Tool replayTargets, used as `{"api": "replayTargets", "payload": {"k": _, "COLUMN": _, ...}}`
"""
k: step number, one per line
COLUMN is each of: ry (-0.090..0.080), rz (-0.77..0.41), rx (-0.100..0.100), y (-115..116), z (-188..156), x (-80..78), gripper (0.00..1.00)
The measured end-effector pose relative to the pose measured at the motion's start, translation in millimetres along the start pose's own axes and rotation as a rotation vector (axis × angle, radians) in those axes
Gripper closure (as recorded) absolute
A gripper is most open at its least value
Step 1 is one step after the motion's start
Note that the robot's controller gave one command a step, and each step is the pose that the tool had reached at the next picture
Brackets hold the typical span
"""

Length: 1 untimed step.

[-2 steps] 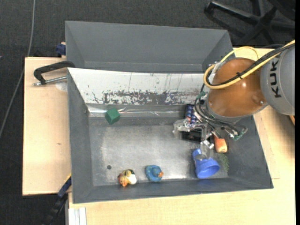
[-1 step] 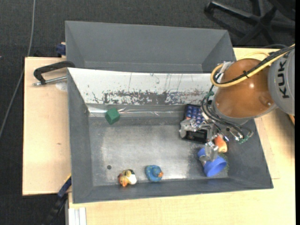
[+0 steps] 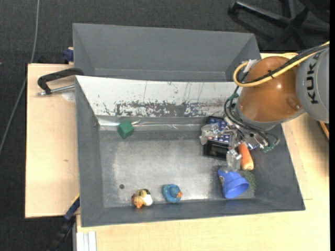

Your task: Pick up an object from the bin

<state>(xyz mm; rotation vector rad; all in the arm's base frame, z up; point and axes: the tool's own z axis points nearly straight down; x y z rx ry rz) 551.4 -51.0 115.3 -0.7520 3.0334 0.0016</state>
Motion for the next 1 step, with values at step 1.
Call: {"api": "replayTargets", "payload": {"k": 1, "ry": 0.001, "rz": -0.45, "rx": -0.002, "y": -3.5, "z": 44.0, "x": 41.4, "gripper": 1.0}}
